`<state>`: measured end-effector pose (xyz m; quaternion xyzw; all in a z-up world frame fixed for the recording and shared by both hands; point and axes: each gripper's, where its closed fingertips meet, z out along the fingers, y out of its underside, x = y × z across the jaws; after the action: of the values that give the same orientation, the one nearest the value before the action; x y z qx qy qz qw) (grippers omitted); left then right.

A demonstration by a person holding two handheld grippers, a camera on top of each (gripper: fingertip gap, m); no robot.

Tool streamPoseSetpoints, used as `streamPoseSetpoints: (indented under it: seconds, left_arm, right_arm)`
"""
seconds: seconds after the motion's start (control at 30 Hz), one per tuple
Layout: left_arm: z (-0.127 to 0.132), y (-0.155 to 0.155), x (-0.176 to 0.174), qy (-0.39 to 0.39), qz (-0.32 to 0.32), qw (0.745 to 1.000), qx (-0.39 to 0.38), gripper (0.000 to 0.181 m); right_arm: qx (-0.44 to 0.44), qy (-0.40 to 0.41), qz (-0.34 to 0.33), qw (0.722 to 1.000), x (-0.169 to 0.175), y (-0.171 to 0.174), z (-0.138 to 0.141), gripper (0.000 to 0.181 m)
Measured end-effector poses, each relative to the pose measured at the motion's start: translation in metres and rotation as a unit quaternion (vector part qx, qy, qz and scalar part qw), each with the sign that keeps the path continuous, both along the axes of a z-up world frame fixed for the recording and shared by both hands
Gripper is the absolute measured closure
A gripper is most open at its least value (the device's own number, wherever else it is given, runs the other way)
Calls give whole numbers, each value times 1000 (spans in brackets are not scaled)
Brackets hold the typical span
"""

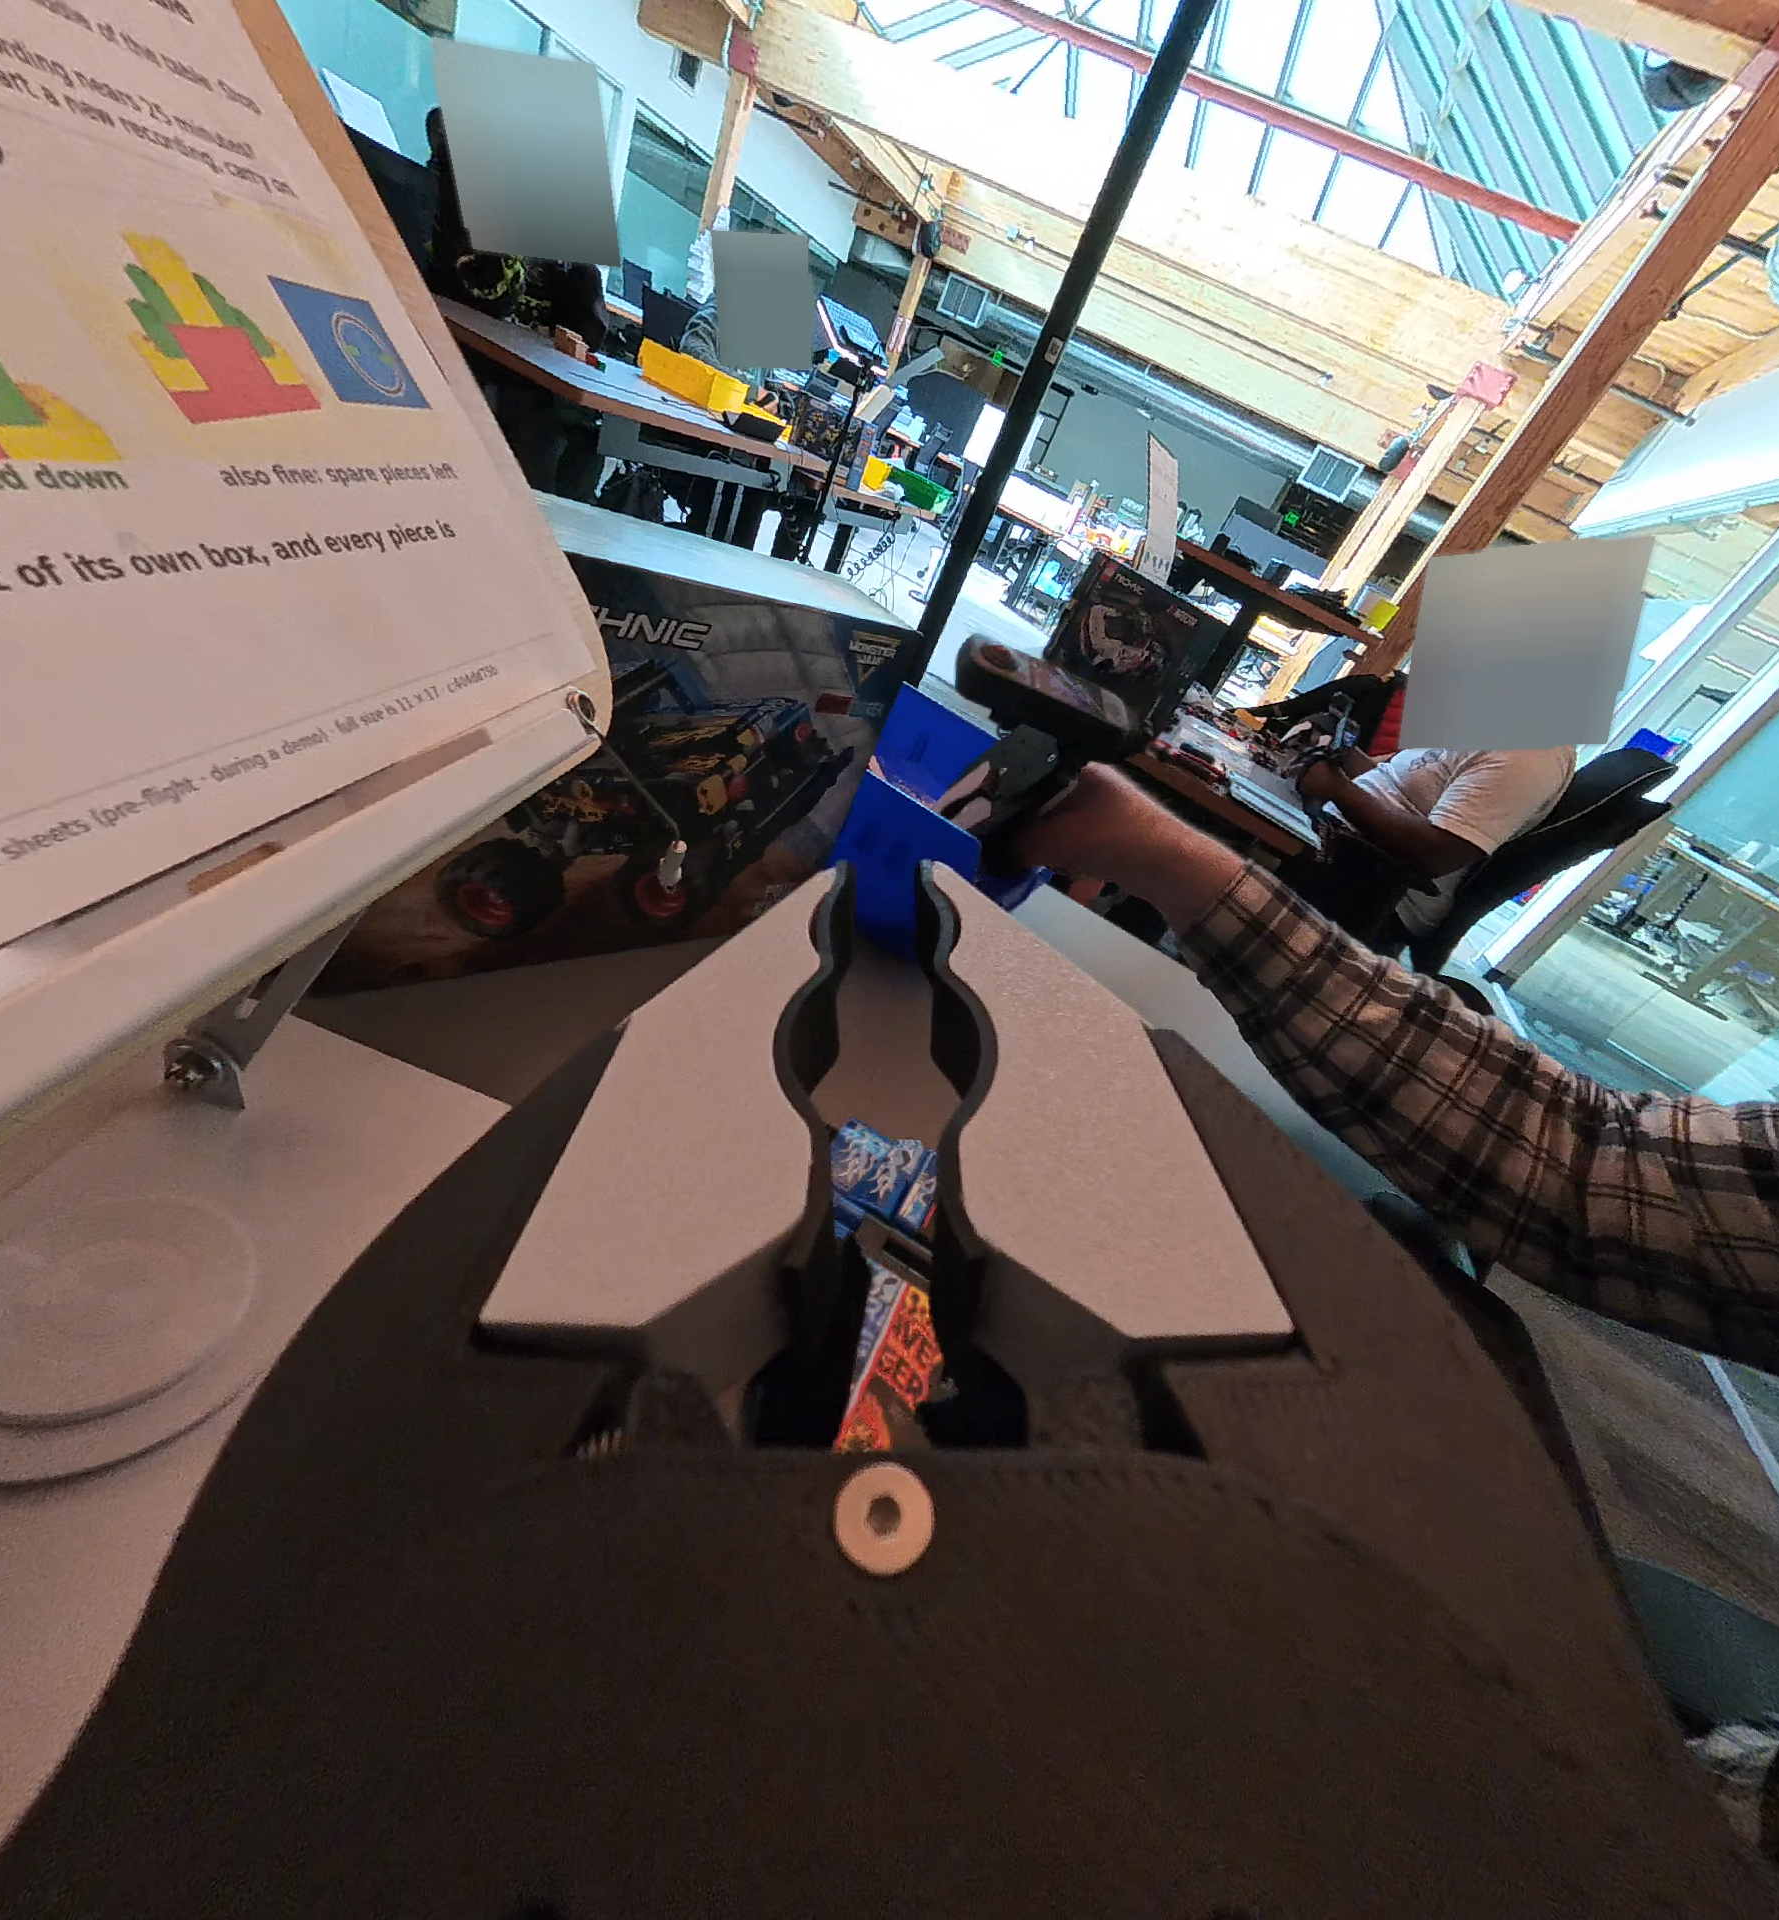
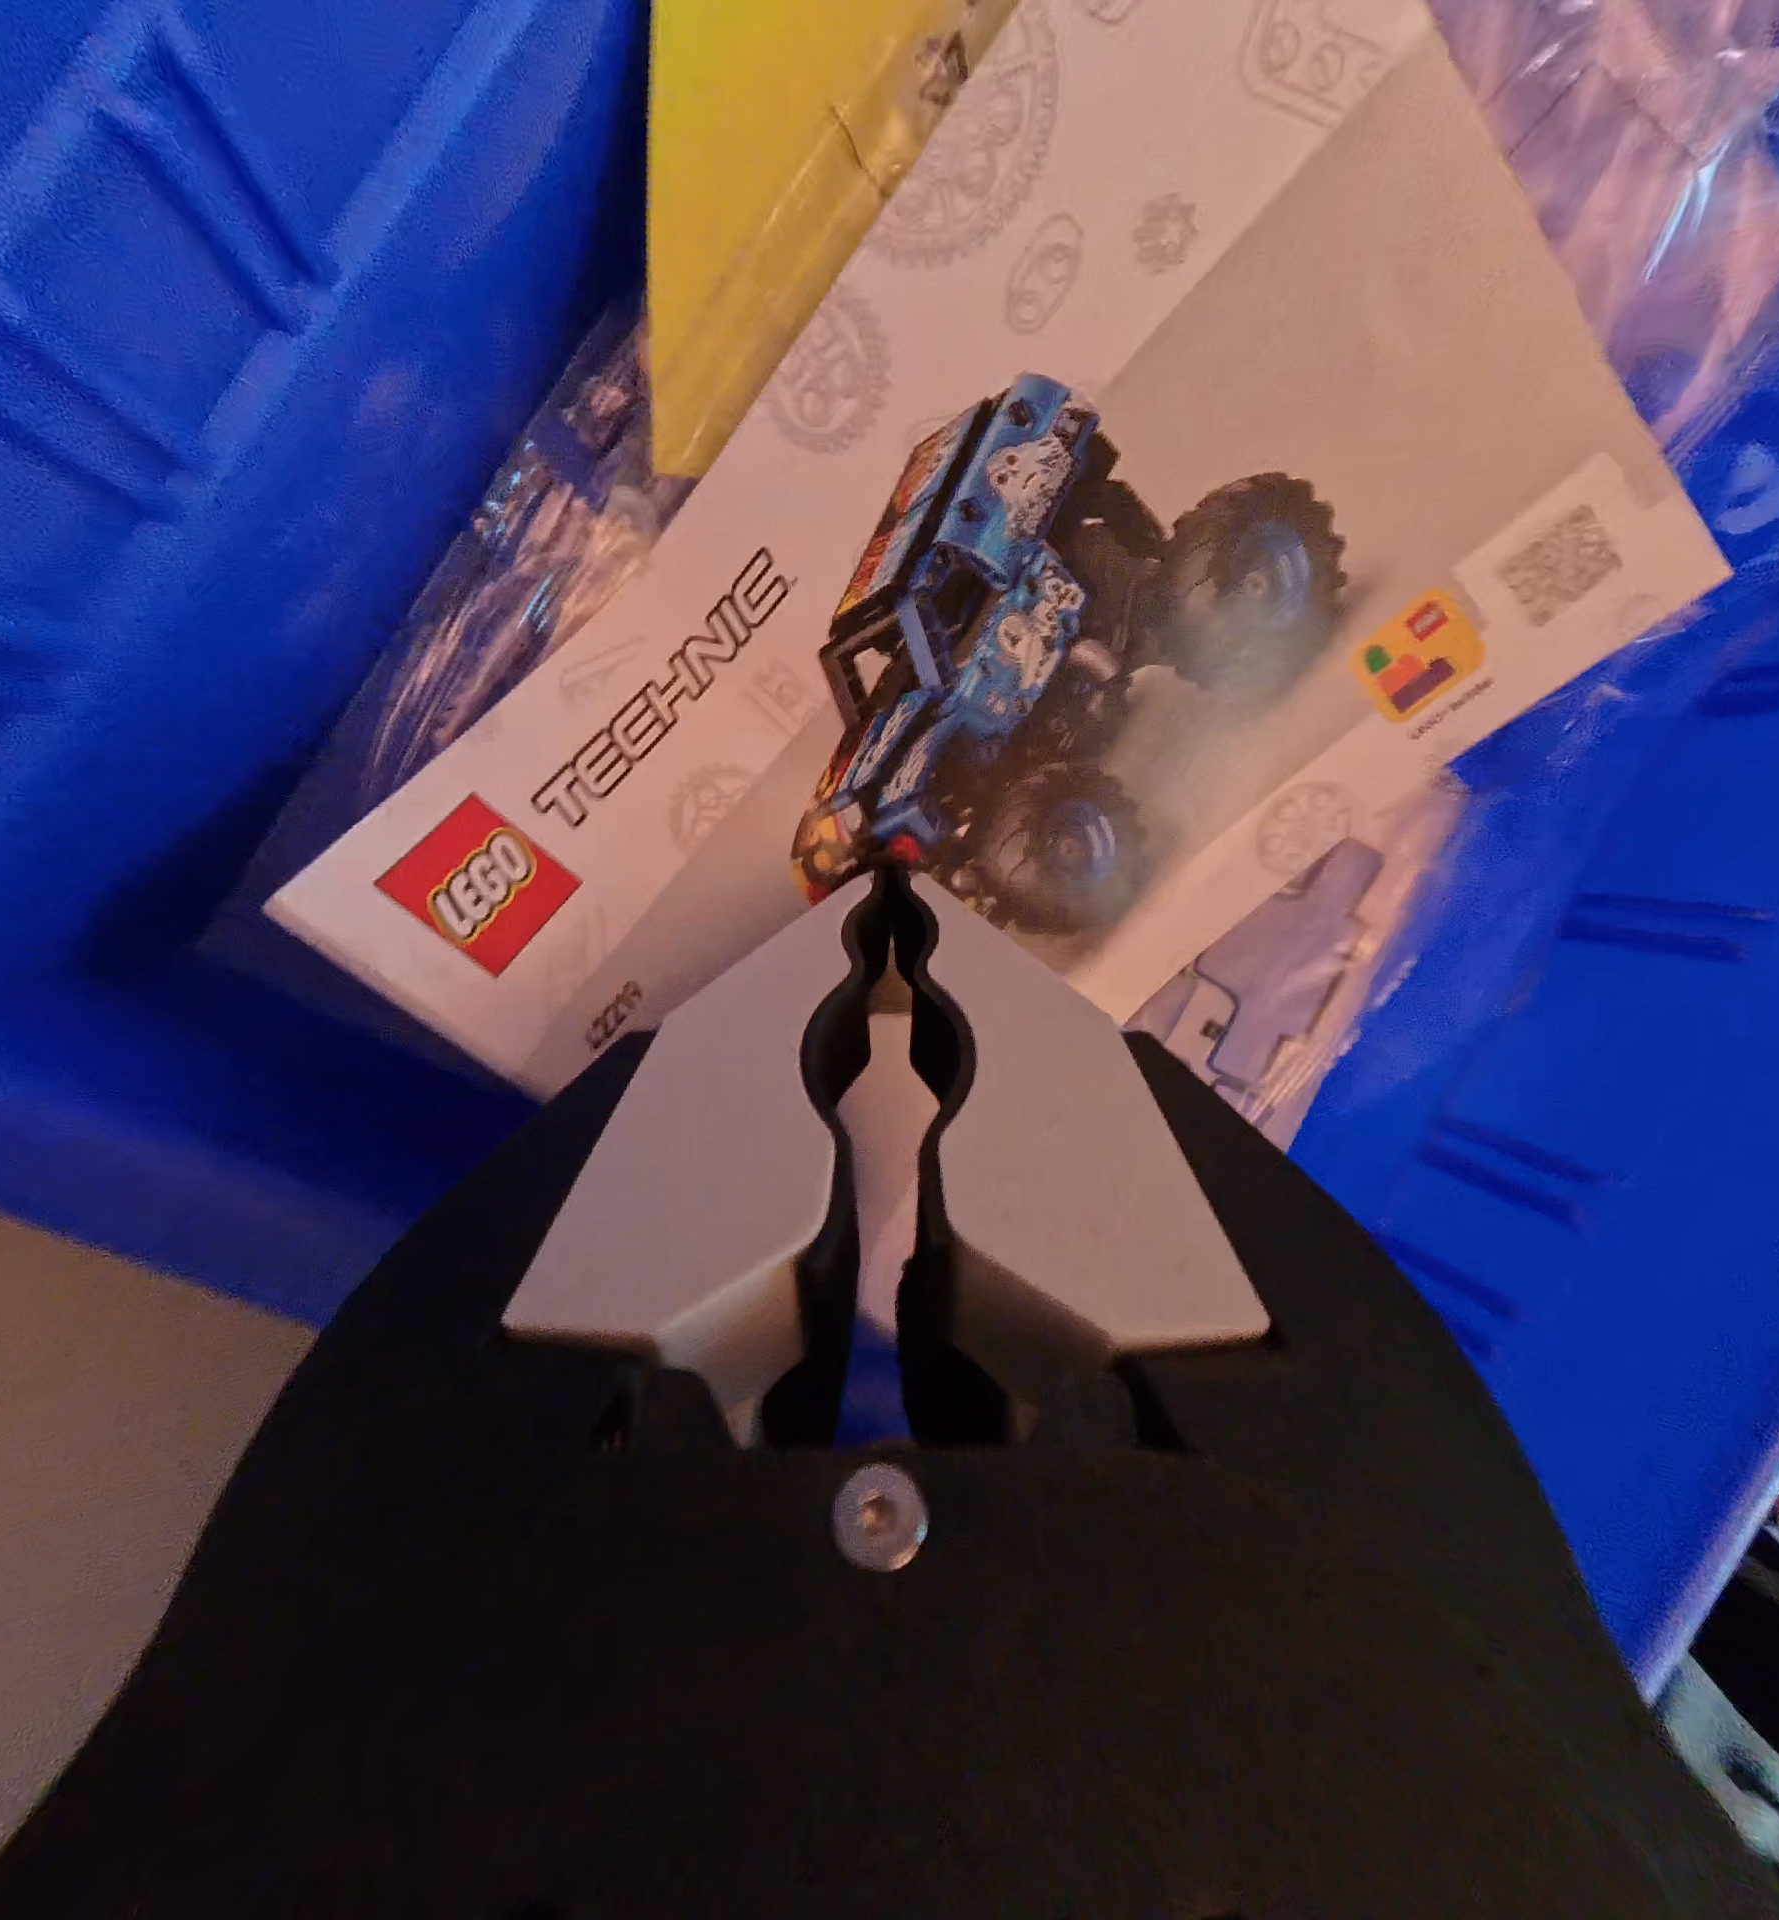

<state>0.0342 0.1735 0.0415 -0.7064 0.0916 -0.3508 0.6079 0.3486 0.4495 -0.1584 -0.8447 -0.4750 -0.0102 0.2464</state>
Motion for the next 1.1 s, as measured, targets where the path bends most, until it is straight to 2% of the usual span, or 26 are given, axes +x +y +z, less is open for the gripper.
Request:
streamPoseSetpoints:
  seconds: [0.1,0.17,0.3,0.37,0.43,0.5,0.53,0.57,0.67,0.73,0.77,0.8,0.87,0.97,1.03,1.1]
  left_arm:
    - [2,0,-12,24,29,999,9,167]
    - [7,-1,-28,45,71,996,27,164]
    - [26,-11,-84,93,221,966,91,161]
    - [31,-20,-115,91,287,948,104,156]
    - [31,-29,-148,76,345,930,104,146]
    - [27,-38,-177,40,387,916,102,138]
    - [21,-40,-190,10,399,912,93,128]
    - [15,-40,-200,-25,402,912,81,118]
    - [11,-42,-212,-117,362,920,94,140]
    - [14,-45,-217,-147,345,921,105,139]
    - [14,-51,-227,-156,367,910,112,123]
    - [15,-55,-233,-157,378,905,119,116]
    - [16,-60,-241,-161,382,902,124,116]
    - [7,-41,-229,-169,317,929,85,116]
    - [-6,-23,-214,-181,257,948,54,126]
    - [-16,-12,-205,-175,230,956,44,151]
  right_arm:
    - [29,13,-12,999,2,2,11,181]
    - [57,32,-7,998,-4,-4,25,181]
    - [145,89,7,985,-23,-22,80,181]
    - [197,122,32,972,-41,-37,118,179]
    - [210,184,78,957,-72,-63,151,179]
    - [190,224,127,948,-104,-93,168,170]
    - [170,240,148,944,-121,-108,171,160]
    - [147,261,167,939,-138,-122,174,153]
    - [87,326,204,919,-186,-154,176,152]
    - [66,326,218,917,-210,-165,166,151]
    - [61,329,222,916,-221,-167,161,151]
    - [55,339,221,913,-232,-168,158,151]
    - [23,370,209,905,-252,-167,152,140]
    - [-8,430,177,885,-273,-153,153,134]
    - [-20,453,157,877,-284,-141,154,131]
    - [-42,473,144,868,-294,-131,154,129]
